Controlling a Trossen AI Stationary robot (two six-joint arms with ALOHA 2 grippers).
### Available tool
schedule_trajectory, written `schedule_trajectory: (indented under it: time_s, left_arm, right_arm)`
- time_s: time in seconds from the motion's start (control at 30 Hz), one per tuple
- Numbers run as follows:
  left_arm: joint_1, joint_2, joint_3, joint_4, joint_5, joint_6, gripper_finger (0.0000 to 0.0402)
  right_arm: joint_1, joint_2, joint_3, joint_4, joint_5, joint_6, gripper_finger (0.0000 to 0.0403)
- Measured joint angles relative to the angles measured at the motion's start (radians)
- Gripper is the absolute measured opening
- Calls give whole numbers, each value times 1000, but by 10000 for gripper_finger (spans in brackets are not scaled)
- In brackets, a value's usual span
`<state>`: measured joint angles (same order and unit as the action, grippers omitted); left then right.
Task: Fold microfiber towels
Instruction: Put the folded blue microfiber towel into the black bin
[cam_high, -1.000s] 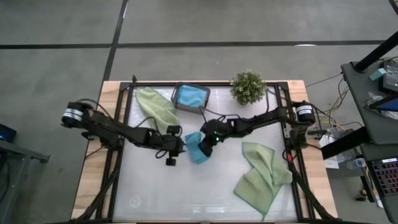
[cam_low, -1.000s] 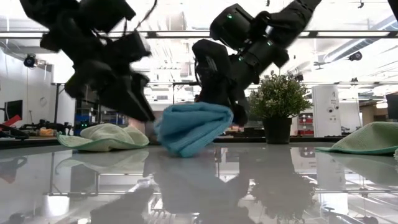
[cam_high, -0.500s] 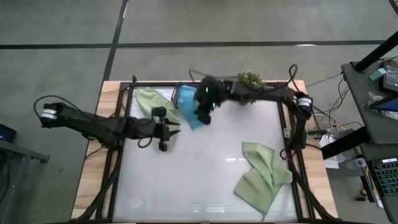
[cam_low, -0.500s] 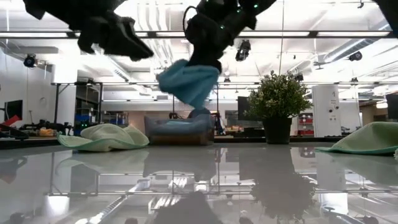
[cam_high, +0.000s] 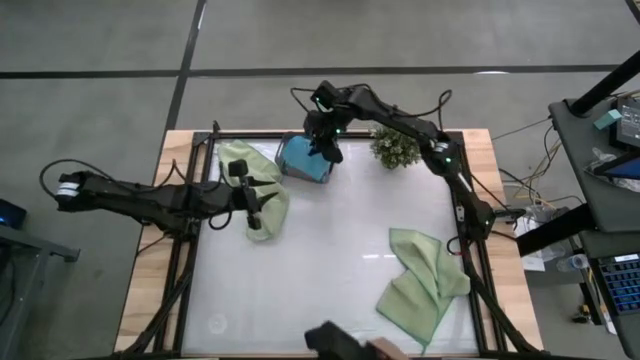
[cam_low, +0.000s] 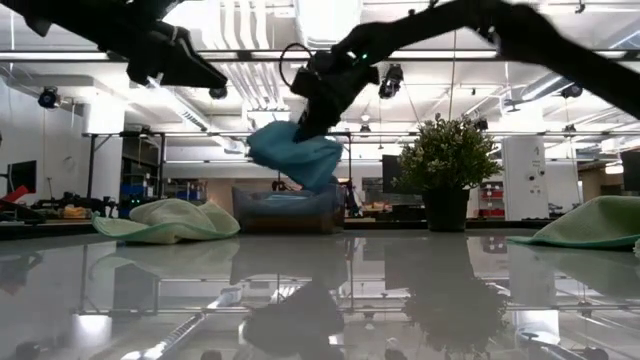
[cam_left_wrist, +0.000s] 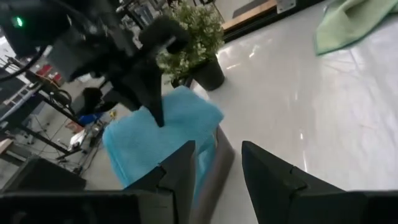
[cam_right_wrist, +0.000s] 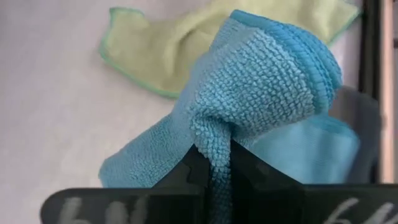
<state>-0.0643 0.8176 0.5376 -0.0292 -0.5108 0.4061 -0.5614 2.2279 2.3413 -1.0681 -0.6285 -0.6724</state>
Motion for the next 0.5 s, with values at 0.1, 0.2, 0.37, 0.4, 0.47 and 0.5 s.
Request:
schedule_trajectory:
  time_s: [0.1,0.2,0.37,0.4,0.47,0.5]
  left_arm:
    - [0,-19,-7,4,0,0,116]
    - [2,-32,-13,11,-2,0,116]
    - [8,-35,-44,74,-8,20,116]
    - [8,-35,-50,92,-13,27,116]
    - [11,-27,-55,113,-18,42,116]
    - [13,-25,-56,115,-19,44,116]
  right_arm:
    - [-29,19,-23,37,3,-61,18]
    - [-53,19,-69,59,10,-110,18]
    - [-67,17,-92,64,10,-147,18]
    - [-65,17,-98,69,10,-163,18]
    - [-60,17,-110,91,11,-186,18]
    - [-56,17,-117,106,11,-197,18]
